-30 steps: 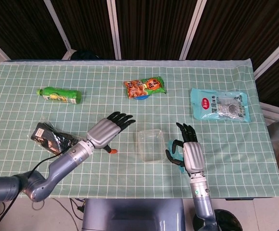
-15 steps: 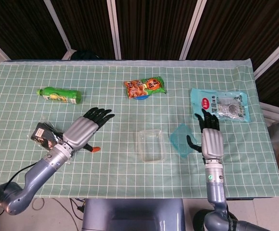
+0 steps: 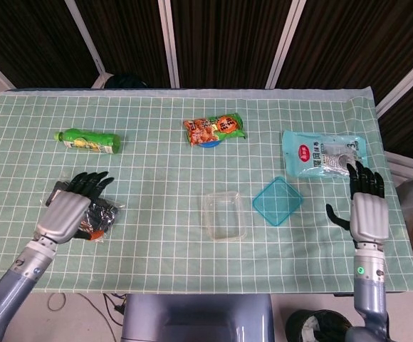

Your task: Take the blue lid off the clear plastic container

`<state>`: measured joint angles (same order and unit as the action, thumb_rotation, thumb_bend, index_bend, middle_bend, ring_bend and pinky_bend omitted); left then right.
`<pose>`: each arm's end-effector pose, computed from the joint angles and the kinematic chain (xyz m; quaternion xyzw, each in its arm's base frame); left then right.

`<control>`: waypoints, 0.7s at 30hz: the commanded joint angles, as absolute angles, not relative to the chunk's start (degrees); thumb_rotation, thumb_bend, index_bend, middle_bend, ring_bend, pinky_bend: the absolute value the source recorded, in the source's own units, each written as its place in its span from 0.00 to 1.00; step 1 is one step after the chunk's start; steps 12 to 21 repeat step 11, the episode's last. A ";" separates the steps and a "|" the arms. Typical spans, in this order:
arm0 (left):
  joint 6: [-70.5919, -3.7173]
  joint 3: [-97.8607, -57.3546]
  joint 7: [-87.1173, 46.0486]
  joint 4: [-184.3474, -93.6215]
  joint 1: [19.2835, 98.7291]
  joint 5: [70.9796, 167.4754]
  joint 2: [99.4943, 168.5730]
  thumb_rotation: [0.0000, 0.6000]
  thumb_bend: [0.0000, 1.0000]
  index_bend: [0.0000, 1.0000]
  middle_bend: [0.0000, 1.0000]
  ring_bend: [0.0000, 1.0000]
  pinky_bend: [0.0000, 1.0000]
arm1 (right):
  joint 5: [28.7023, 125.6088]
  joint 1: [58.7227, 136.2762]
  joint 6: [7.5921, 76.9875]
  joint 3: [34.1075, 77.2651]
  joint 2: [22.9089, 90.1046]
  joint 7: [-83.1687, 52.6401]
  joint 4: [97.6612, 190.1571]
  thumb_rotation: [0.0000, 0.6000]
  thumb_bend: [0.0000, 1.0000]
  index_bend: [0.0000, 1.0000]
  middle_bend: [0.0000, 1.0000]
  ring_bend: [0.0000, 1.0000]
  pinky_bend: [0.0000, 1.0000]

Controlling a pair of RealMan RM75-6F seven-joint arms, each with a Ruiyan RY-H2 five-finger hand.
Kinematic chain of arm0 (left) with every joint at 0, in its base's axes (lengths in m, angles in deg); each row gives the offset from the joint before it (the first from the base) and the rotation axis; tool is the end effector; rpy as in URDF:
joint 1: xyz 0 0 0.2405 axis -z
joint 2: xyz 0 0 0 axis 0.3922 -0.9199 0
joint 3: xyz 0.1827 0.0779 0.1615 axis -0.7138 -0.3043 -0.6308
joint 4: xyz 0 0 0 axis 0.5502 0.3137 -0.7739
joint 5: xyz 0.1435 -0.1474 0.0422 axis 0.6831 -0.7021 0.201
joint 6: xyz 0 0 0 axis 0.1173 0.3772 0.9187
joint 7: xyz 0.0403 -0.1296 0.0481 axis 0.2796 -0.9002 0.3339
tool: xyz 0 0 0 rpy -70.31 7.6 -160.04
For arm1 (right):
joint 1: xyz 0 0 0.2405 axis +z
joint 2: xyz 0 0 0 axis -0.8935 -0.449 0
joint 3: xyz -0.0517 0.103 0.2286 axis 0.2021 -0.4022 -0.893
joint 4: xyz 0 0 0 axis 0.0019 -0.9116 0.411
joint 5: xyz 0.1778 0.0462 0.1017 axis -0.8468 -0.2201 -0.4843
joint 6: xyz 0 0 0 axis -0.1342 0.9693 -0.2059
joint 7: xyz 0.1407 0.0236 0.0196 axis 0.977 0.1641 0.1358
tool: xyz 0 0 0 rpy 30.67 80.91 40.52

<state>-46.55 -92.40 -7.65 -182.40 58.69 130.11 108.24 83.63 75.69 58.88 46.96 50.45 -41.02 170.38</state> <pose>-0.1794 0.2547 0.1233 -0.7193 -0.3849 -0.3706 0.4441 -0.2450 -0.2619 0.1202 0.5190 -0.3929 0.4097 0.6391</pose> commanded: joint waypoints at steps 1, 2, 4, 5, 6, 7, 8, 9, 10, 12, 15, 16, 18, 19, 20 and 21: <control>-55.05 -95.99 -7.55 -181.43 50.69 134.76 108.24 1.00 0.00 0.00 0.00 0.00 0.04 | 91.05 70.91 59.95 52.96 43.44 -33.96 173.12 1.00 0.30 0.00 0.00 0.00 0.00; -57.05 -96.67 -6.98 -180.59 48.82 135.82 108.48 1.00 0.00 0.00 0.00 0.00 0.03 | 92.71 70.14 60.30 54.12 41.99 -32.71 173.40 1.00 0.29 0.00 0.00 0.00 0.00; -60.90 -97.65 -6.37 -178.67 45.33 138.06 109.14 1.00 0.00 0.00 0.00 0.00 0.03 | 96.41 68.65 61.43 56.36 39.20 -30.25 173.91 1.00 0.27 0.00 0.00 0.00 0.00; -62.10 -97.86 -6.43 -178.01 44.23 138.70 109.41 1.00 0.00 0.00 0.00 0.00 0.03 | 97.65 68.21 61.86 57.06 38.37 -29.53 173.89 1.00 0.26 0.00 0.00 0.00 0.00; -63.92 -98.13 -6.87 -176.96 42.47 139.35 109.81 1.00 0.00 0.00 0.00 0.00 0.03 | 99.44 67.48 62.57 58.15 37.12 -28.58 173.77 1.00 0.25 0.00 0.00 0.00 0.00; -65.35 -98.34 -7.55 -175.97 40.97 140.05 110.23 1.00 0.00 0.00 0.00 0.00 0.03 | 100.95 66.87 63.22 59.07 36.06 -27.62 173.60 1.00 0.25 0.00 0.00 0.00 0.00; -66.21 -98.53 -8.07 -175.27 39.93 140.30 110.44 1.00 0.00 0.00 0.00 0.00 0.02 | 101.87 66.47 63.52 59.74 35.23 -27.26 173.38 1.00 0.24 0.00 0.00 0.00 0.00; -67.29 -98.77 -8.67 -174.33 38.69 140.42 110.63 1.00 0.00 0.00 0.00 0.00 0.02 | 102.66 66.04 63.80 60.40 34.26 -27.14 173.14 1.00 0.24 0.00 0.00 0.00 0.00; -68.50 -98.91 -9.16 -173.09 37.48 140.63 110.82 1.00 0.00 0.00 0.00 0.00 0.01 | 103.48 65.59 64.20 61.00 33.17 -27.07 172.82 1.00 0.24 0.00 0.00 0.00 0.00; -68.98 -98.94 -9.38 -172.50 37.00 140.84 110.94 1.00 0.00 0.00 0.00 0.00 0.01 | 103.89 65.38 64.41 61.27 32.61 -26.93 172.71 1.00 0.24 0.00 0.00 0.00 0.00; -68.98 -98.94 -9.38 -172.50 37.00 140.84 110.94 1.00 0.00 0.00 0.00 0.00 0.01 | 103.89 65.38 64.41 61.27 32.61 -26.93 172.71 1.00 0.24 0.00 0.00 0.00 0.00; -68.98 -98.94 -9.38 -172.50 37.00 140.84 110.94 1.00 0.00 0.00 0.00 0.00 0.01 | 103.89 65.38 64.41 61.27 32.61 -26.93 172.71 1.00 0.24 0.00 0.00 0.00 0.00; -68.98 -98.94 -9.38 -172.50 37.00 140.84 110.94 1.00 0.00 0.00 0.00 0.00 0.01 | 103.89 65.38 64.41 61.27 32.61 -26.93 172.71 1.00 0.24 0.00 0.00 0.00 0.00; -68.98 -98.94 -9.38 -172.50 37.00 140.84 110.94 1.00 0.00 0.00 0.00 0.00 0.01 | 103.89 65.38 64.41 61.27 32.61 -26.93 172.71 1.00 0.24 0.00 0.00 0.00 0.00; -68.98 -98.94 -9.38 -172.50 37.00 140.84 110.94 1.00 0.00 0.00 0.00 0.00 0.01 | 103.89 65.38 64.41 61.27 32.61 -26.93 172.71 1.00 0.24 0.00 0.00 0.00 0.00; -68.98 -98.94 -9.38 -172.50 37.00 140.84 110.94 1.00 0.00 0.00 0.00 0.00 0.01 | 103.89 65.38 64.41 61.27 32.61 -26.93 172.71 1.00 0.24 0.00 0.00 0.00 0.00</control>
